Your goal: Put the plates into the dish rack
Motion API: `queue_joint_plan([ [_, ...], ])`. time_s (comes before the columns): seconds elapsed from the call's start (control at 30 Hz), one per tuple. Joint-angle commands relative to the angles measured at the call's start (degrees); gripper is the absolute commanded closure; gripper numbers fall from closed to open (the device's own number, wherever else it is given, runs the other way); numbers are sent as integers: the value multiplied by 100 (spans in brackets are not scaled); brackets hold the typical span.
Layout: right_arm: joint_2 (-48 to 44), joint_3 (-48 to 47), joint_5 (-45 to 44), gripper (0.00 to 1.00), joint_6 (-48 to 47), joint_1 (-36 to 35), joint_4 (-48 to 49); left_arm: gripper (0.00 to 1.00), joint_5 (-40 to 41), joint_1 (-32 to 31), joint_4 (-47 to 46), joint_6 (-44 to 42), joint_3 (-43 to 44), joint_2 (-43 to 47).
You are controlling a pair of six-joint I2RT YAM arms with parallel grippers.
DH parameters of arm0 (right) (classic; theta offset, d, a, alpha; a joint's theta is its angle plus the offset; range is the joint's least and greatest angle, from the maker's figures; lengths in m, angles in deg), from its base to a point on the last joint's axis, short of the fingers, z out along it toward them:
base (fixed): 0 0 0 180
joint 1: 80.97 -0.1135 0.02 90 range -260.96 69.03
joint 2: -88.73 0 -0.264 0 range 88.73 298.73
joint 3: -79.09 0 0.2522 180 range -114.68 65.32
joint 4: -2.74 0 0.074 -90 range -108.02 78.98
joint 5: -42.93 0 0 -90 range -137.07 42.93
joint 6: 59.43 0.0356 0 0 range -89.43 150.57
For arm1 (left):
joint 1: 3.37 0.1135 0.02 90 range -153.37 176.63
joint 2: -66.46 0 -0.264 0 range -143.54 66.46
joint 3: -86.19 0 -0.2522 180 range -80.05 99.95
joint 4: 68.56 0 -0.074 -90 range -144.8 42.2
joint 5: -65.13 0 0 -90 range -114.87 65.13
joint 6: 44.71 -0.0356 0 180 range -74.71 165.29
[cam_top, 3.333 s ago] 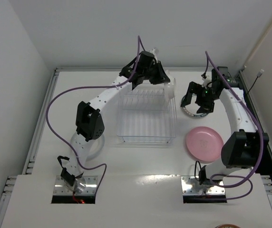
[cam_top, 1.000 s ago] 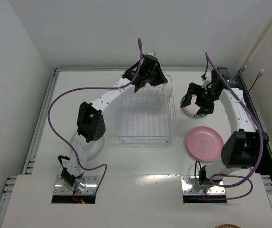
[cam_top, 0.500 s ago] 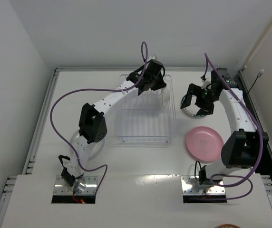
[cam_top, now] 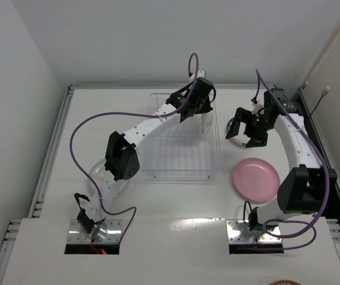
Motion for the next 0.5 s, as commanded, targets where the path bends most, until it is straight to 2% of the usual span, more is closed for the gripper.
queue_joint_plan([
  [0.0, -193, 68, 85, 0, -30, 21, 77, 100, 645, -91, 644, -493, 105, -268],
  [0.33, -122, 297, 533, 0, -30, 21, 306, 100, 504, -258, 512, -652, -79, -322],
  [0.47, 123, 191, 533, 0, -30, 21, 376, 100, 740, -310, 722, -599, -229, -322],
])
